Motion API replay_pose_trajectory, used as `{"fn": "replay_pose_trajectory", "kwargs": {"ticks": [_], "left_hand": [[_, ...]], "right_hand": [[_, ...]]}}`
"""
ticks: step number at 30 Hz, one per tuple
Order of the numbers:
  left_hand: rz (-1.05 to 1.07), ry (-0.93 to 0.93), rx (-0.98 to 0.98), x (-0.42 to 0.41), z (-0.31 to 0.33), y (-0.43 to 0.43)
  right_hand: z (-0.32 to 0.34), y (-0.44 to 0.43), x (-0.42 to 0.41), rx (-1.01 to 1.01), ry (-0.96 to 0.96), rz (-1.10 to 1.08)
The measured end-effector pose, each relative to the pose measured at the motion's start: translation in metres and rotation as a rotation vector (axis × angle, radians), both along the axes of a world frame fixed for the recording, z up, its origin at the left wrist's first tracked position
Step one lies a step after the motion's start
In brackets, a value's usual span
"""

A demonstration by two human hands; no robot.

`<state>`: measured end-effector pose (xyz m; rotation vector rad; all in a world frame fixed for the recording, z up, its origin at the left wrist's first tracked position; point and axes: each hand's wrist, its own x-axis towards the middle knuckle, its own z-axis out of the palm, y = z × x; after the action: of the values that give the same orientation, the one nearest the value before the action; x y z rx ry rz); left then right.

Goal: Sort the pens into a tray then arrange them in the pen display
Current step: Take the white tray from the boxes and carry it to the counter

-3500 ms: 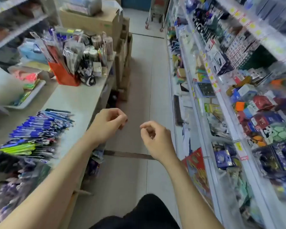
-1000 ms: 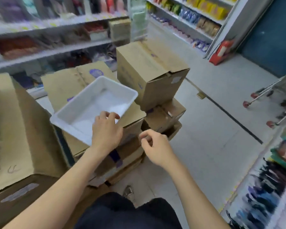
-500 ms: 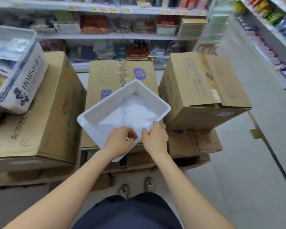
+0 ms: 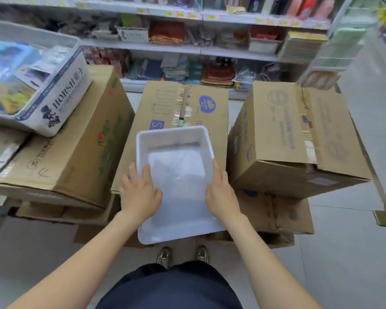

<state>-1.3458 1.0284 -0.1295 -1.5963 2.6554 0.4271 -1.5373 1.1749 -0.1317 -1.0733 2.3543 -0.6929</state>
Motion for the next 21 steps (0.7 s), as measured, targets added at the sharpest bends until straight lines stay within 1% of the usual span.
{"fn": "replay_pose_trajectory", "kwargs": {"ticks": [2,3,5,8,11,13,16,21], "left_hand": [[0.036,0.104,0.178,0.004,-0.008,0.003],[0.049,0.157,0.214,0.007,-0.012,0.006],[0.102,0.211,0.180,0.013,-0.015,0.013],[0.201,0.237,0.092,0.024,-0.011,0.025],[0.275,0.289,0.092,0.041,-0.005,0.033],[0.282,0.342,0.101,0.058,0.000,0.040],[0.316,0.422,0.129,0.085,0.006,0.049],[0.292,0.445,0.135,0.148,0.003,0.073]], "right_hand": [[-0.008,0.002,0.001,0.036,0.030,0.004],[-0.010,0.001,0.001,0.045,0.033,-0.004],[-0.009,-0.002,0.003,0.049,0.028,-0.032],[-0.003,-0.005,0.005,0.003,-0.037,-0.067],[0.002,-0.003,0.013,-0.041,-0.122,-0.080],[0.005,0.000,0.022,-0.047,-0.146,-0.114],[0.008,0.007,0.049,-0.047,-0.137,-0.134],[0.016,0.033,0.108,-0.028,-0.011,-0.050]]}}
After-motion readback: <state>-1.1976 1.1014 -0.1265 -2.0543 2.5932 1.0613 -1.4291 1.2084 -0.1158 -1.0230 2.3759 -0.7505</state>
